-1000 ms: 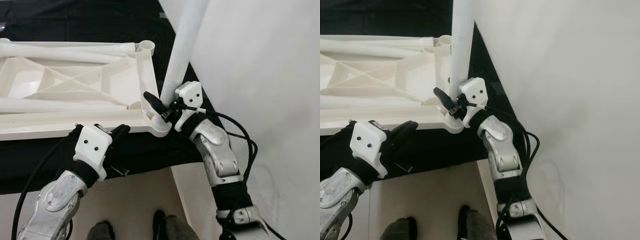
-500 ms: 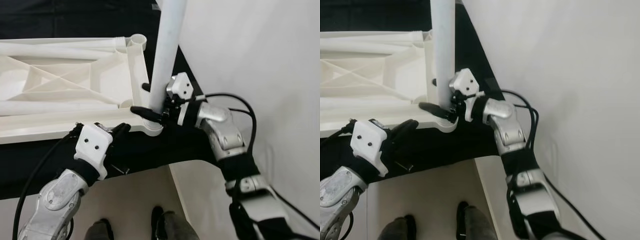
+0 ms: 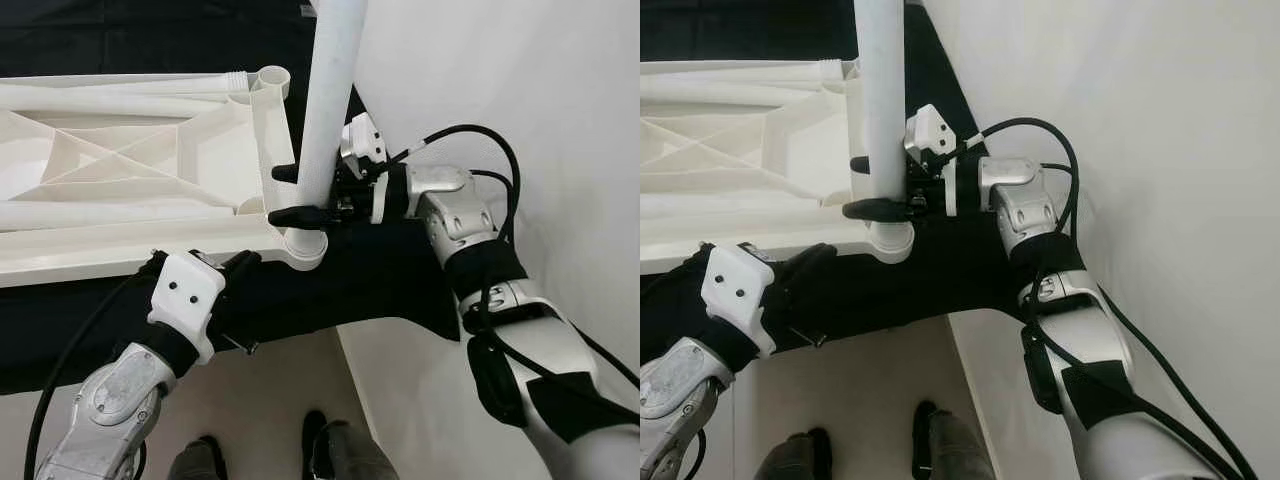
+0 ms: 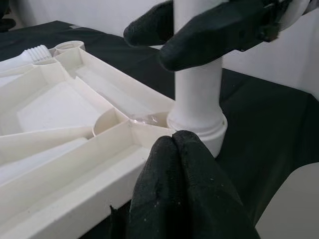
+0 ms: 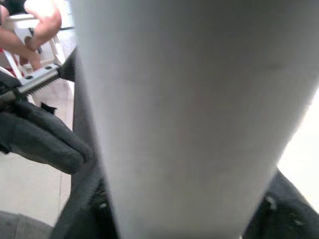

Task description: Building children table

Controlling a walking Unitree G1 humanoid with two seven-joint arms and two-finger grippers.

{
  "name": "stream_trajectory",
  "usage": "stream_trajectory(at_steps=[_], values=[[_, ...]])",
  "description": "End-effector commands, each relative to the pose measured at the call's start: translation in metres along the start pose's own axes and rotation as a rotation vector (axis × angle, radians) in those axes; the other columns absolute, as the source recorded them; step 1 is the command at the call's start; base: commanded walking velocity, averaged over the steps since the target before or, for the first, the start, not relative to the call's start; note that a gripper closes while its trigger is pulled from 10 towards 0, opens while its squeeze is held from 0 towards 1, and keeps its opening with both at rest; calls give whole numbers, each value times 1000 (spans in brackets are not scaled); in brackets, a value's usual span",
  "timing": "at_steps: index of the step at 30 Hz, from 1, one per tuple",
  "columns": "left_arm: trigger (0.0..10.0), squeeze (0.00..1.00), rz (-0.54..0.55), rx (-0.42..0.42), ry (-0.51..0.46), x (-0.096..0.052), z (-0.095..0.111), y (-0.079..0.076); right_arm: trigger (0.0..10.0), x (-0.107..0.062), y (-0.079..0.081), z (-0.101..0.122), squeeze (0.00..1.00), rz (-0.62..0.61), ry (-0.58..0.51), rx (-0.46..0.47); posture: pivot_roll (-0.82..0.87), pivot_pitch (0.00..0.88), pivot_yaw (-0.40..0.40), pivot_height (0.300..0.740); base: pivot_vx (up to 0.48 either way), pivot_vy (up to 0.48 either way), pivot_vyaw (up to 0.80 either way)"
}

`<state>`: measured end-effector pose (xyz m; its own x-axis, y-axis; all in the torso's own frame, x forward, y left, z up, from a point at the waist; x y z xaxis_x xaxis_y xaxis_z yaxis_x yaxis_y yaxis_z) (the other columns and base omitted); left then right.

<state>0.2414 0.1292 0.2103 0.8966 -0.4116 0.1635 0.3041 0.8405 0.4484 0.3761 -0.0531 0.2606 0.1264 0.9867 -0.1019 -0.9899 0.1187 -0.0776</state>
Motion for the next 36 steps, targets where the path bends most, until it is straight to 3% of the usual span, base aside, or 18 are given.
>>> stream_trajectory(at_steps=[1,10,12,13,14,15,17,18,20,21,25,26,27,28,30,31,34,36], values=[[10000,0,-17,0,17,-3,-2,-4,0,5,-3,-5,0,-38,50,-27,124,259,-147,740,0,0,0],[10000,0,-23,-3,21,-4,-2,-5,0,-12,-17,-38,0,-261,63,51,114,266,-140,740,0,0,0],[10000,0,-25,-2,21,-4,-2,-5,0,-19,-23,-55,0,-431,84,76,117,261,-153,740,0,0,0],[10000,0,-25,-2,21,-4,-2,-5,0,-19,-23,-55,0,-431,84,76,117,261,-153,740,0,0,0],[10000,0,-25,0,22,-4,-3,-5,0,-23,-25,-67,0,-567,113,80,120,261,-154,740,0,0,0],[10000,0,-22,2,24,-5,-3,-3,0,-22,-19,-80,0,-789,51,140,107,264,-150,740,0,0,0],[10000,0,-22,2,24,-5,-3,-3,0,-22,-19,-80,0,-789,51,140,107,264,-150,740,0,0,0],[10000,0,-18,8,28,-5,-4,0,0,-14,1,-95,0,-887,35,183,116,269,-140,740,0,0,0],[10000,0,-19,8,28,-4,-5,0,0,6,25,-107,0,-910,2,250,104,247,-128,740,0,0,0],[10000,0,-24,6,25,-3,-5,-1,0,16,27,-106,0,-870,0,245,105,248,-131,740,0,0,0],[10000,0,-32,2,15,0,-3,-4,0,24,20,-101,0,-845,-1,224,104,243,-141,740,0,0,0],[10000,0,-33,1,13,0,-3,-4,2980,25,15,-98,0,-845,3,218,106,243,-146,740,0,0,0],[10000,0,-33,1,13,0,-3,-4,2980,25,15,-98,0,-845,3,218,106,243,-146,740,0,0,0],[10000,0,-27,4,16,-1,-4,-3,10000,26,11,-96,0,-845,13,215,106,243,-146,740,0,0,0],[10000,0,-19,8,18,-1,-4,-1,10000,25,9,-92,0,-853,5,223,106,241,-146,740,0,0,0],[10000,0,-15,9,16,-1,-4,-1,10000,23,6,-84,1000,-830,-29,238,101,240,-146,740,0,0,0],[10000,0,-25,5,11,1,-3,-3,10000,18,3,-62,1000,-784,-94,217,94,240,-149,740,0,0,0],[10000,0,-30,2,11,1,-3,-5,10000,21,2,-40,1000,-655,-155,166,90,241,-150,740,0,0,0]])
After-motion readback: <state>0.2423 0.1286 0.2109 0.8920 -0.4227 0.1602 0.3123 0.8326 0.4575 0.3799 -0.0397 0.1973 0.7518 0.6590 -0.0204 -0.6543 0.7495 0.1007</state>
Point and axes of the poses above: a point about 5 cm out from each wrist's last joint towards the gripper, its own x axis pointing out of the wrist towards the gripper, its own z axis along the axis of the wrist's last joint, y = z × x, the point moved 3 cm from there along x, pointing out of the wrist towards the gripper, and after that the axes turned 13 degrees about x, right-handed, at the moved point
